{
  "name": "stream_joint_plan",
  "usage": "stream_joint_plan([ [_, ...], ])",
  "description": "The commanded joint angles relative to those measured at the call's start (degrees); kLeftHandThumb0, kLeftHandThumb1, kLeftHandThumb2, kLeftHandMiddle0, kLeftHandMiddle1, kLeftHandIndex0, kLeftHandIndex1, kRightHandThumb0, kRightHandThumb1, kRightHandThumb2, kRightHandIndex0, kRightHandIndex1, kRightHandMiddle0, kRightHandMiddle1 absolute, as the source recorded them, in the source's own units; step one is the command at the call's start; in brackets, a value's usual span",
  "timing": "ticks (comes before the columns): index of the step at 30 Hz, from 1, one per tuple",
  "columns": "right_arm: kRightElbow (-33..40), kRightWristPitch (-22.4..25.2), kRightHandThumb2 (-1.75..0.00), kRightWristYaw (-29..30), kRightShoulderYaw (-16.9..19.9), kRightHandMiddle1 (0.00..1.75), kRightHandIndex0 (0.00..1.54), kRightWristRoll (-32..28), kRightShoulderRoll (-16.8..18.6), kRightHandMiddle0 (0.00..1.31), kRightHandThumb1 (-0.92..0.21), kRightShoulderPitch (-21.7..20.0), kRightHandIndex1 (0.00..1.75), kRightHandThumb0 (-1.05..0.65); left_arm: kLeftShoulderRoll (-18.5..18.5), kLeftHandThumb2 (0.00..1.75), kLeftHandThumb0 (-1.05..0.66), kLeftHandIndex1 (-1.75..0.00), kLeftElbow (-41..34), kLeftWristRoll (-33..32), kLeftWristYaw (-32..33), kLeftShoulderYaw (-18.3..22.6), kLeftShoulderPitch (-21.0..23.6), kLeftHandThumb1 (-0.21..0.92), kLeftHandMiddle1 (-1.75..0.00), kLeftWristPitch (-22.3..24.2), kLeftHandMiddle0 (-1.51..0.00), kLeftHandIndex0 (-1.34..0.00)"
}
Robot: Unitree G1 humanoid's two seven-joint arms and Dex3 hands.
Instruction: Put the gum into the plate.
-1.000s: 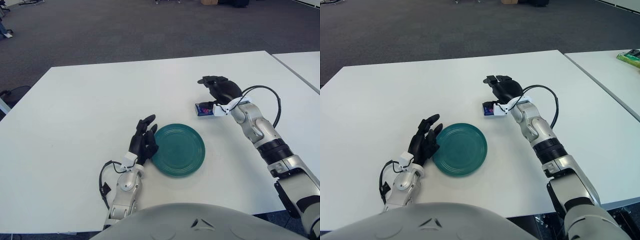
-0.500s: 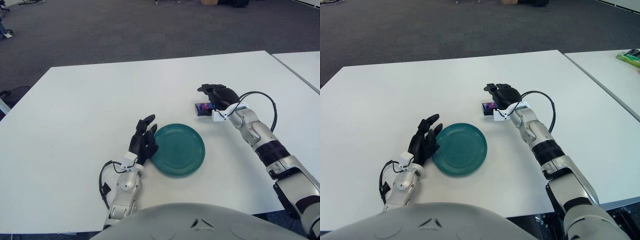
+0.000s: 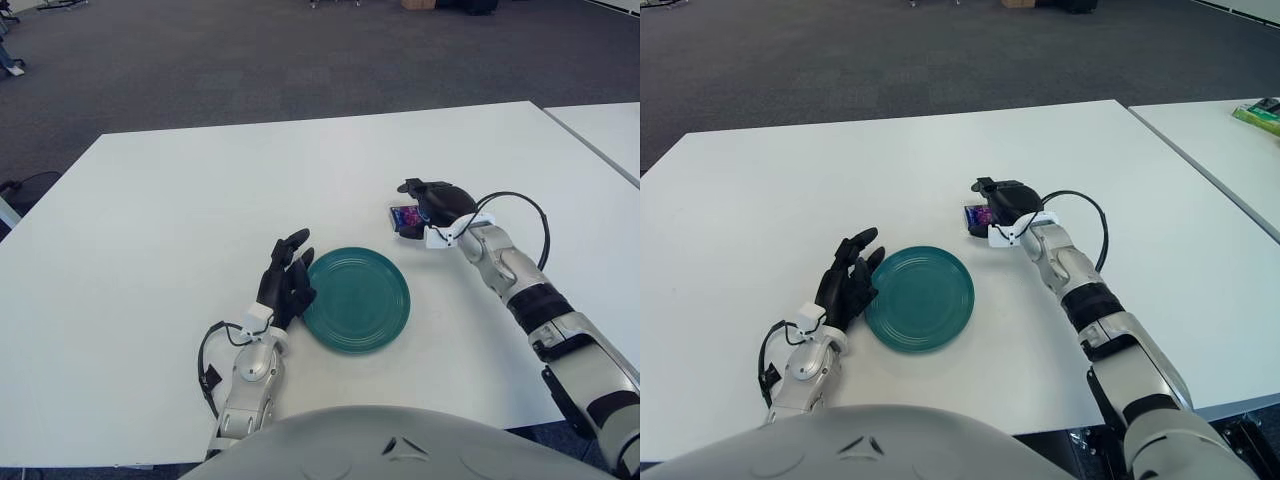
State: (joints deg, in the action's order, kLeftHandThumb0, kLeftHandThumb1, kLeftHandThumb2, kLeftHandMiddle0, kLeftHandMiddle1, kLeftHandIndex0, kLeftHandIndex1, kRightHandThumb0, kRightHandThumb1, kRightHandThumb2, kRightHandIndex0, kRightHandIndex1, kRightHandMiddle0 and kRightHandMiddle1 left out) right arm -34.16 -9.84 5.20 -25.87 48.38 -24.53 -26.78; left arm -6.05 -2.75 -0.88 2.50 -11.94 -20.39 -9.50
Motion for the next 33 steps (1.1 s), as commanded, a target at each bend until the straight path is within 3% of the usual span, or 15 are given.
stream_joint_plan([
  [1, -6.4, -0.7, -0.64, 3.1, -1.8, 0.69, 0.38, 0.3, 2.5, 0.00, -0.92, -1.7, 0.01, -0.71, -1.2, 0.98, -0.84, -0.74, 2.2, -0.3, 0.4, -0.1, -1.4, 0.92, -0.02, 1.7, -0.55, -0.16],
  [3, -11.1, -1.4, -0.67, 5.0, -2.3, 0.68, 0.37, 0.2, 3.3, 0.00, -0.92, -3.2, 0.01, -0.73, -1.1, 0.98, -0.84, -0.74, 2.4, -0.3, 0.4, -0.2, -1.7, 0.92, -0.02, 1.4, -0.55, -0.16],
  [5, -9.9, -1.0, -0.69, 4.9, -2.2, 0.68, 0.36, -0.1, 3.1, 0.00, -0.92, -2.7, 0.00, -0.74, -1.1, 0.98, -0.85, -0.74, 2.4, -0.3, 0.4, -0.3, -2.0, 0.92, -0.02, 1.0, -0.55, -0.16],
  [23, -21.5, -1.0, -0.71, 7.4, -2.8, 0.68, 0.34, -2.8, 5.1, 0.01, -0.92, -6.7, 0.01, -0.79, -1.2, 0.94, -0.86, -0.74, 1.1, -0.9, 0.4, -1.2, -3.6, 0.92, -0.01, 0.8, -0.54, -0.18],
  [31, -32.6, 0.5, -0.71, 10.5, -6.4, 0.69, 0.39, -0.5, 9.1, 0.03, -0.92, -12.9, 0.02, -0.75, -1.7, 0.94, -0.85, -0.74, 2.3, -0.8, 0.6, -1.4, -2.6, 0.92, -0.01, 0.6, -0.54, -0.18],
  [33, -34.1, 0.4, -0.69, 11.4, -7.4, 0.76, 0.47, -0.1, 9.5, 0.07, -0.92, -14.1, 0.04, -0.72, -1.9, 0.95, -0.84, -0.74, 2.3, -0.7, 0.9, -1.5, -2.4, 0.92, 0.00, 0.7, -0.54, -0.17],
])
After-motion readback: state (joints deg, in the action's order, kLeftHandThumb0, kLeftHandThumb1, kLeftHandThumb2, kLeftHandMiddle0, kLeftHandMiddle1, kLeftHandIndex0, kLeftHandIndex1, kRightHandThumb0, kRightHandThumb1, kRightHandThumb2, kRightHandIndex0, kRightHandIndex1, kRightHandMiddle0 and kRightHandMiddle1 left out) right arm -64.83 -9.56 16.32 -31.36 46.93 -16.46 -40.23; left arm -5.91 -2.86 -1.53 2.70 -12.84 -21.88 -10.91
